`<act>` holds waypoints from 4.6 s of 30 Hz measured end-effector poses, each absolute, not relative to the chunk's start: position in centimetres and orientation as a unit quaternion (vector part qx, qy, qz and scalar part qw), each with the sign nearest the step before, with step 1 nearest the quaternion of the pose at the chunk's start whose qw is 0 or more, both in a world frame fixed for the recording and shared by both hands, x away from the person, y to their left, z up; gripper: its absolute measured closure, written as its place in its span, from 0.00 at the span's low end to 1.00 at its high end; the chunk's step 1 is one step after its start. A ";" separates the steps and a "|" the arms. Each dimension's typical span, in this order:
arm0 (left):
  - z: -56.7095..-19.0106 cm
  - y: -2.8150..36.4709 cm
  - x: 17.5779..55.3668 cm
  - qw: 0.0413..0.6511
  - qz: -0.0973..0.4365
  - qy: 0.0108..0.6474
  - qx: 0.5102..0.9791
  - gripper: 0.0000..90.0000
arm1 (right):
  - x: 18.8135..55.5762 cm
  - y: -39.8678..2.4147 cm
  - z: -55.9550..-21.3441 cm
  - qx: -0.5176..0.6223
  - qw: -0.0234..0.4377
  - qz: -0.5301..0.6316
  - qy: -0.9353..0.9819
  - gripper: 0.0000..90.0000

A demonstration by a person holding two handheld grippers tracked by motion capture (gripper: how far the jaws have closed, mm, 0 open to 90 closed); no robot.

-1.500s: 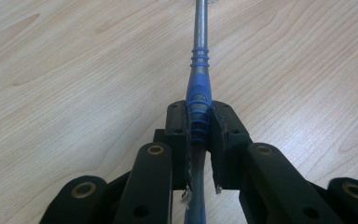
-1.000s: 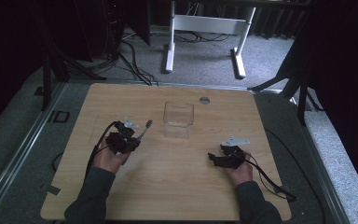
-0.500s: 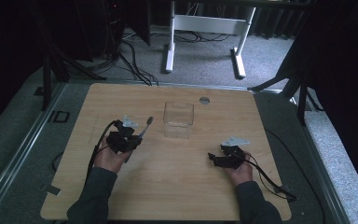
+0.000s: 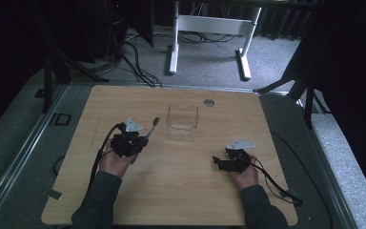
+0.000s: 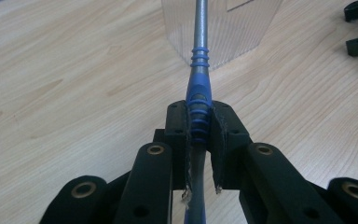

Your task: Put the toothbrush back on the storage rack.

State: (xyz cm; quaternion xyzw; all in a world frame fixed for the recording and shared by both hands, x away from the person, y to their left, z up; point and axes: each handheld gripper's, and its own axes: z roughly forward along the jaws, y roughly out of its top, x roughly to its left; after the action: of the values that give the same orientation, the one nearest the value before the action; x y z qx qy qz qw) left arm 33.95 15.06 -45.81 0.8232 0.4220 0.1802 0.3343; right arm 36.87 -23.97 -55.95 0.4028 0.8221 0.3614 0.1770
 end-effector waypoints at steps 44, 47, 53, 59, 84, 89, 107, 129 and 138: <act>-44.1 12.8 34.5 0.379 0.203 0.392 0.814 0.87 | 36.9 -24.0 -55.9 0.402 0.177 0.361 0.823 0.32; -44.0 12.7 34.6 0.382 0.203 0.391 0.813 0.87 | 36.9 -24.0 -56.0 0.402 0.177 0.361 0.823 0.32; -43.8 12.6 34.8 0.388 0.204 0.389 0.811 0.87 | 36.9 -24.0 -55.9 0.401 0.178 0.361 0.823 0.32; -43.6 12.3 35.0 0.391 0.204 0.388 0.809 0.87 | 36.9 -24.0 -55.9 0.401 0.177 0.360 0.823 0.32; -42.6 11.4 35.9 0.413 0.201 0.380 0.803 0.87 | 36.9 -24.0 -55.9 0.401 0.177 0.361 0.823 0.32; -42.3 11.2 36.1 0.415 0.202 0.377 0.803 0.87 | 36.9 -24.0 -55.9 0.401 0.177 0.361 0.823 0.32; -41.3 10.7 36.8 0.431 0.209 0.369 0.797 0.87 | 36.9 -24.0 -55.9 0.401 0.177 0.361 0.823 0.32; -41.4 10.2 37.4 0.456 0.209 0.374 0.780 0.87 | 36.9 -24.0 -55.9 0.400 0.177 0.361 0.824 0.32; -41.5 9.6 37.7 0.465 0.210 0.378 0.772 0.87 | 36.9 -24.0 -55.9 0.400 0.177 0.361 0.824 0.32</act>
State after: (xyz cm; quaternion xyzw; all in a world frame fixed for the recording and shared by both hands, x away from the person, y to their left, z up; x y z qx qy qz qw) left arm 37.75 9.62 -41.46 0.7721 0.3784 0.2103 0.4653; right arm 36.91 -24.00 -55.94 0.4003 0.8236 0.3609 0.1766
